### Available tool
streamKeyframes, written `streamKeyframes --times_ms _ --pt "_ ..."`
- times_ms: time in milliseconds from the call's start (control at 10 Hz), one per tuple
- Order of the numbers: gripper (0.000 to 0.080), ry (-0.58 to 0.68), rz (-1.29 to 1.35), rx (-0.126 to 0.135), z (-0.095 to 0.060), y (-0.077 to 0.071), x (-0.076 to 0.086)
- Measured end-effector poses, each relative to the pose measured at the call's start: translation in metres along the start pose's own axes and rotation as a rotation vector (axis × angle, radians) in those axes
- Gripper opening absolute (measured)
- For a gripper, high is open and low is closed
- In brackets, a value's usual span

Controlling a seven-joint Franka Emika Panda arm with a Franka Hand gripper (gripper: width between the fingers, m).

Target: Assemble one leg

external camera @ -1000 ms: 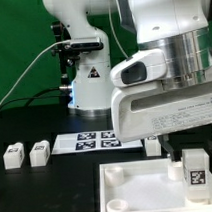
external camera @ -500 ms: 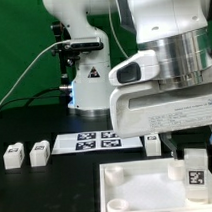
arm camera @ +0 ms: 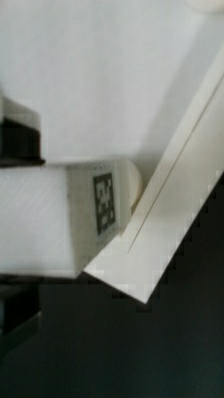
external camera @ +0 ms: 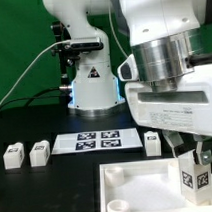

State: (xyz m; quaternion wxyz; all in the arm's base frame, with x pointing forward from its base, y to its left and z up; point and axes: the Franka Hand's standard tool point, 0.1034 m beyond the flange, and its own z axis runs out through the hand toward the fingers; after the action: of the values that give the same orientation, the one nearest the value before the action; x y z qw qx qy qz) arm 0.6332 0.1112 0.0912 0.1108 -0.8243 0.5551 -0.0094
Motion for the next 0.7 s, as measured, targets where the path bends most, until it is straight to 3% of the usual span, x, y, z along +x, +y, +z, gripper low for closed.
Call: streamKeyframes --times_ms 200,400,500,600,700 --pt "0.0294 -0.006 0.235 0.007 0.0002 -0.0018 -0.004" --pt "0.0294 -0.006 0.227 0.006 0.0007 -0.0017 -0.0048" --pt "0.0479 -0.006 0.182 0.005 0.0011 -0.0014 -0.0048" --pt "0.0591 -0.006 0.177 0.005 0.0013 -0.0014 -0.0054" --pt "0.0591 -0.004 -0.023 -0.011 0.0025 0.0015 -0.0054"
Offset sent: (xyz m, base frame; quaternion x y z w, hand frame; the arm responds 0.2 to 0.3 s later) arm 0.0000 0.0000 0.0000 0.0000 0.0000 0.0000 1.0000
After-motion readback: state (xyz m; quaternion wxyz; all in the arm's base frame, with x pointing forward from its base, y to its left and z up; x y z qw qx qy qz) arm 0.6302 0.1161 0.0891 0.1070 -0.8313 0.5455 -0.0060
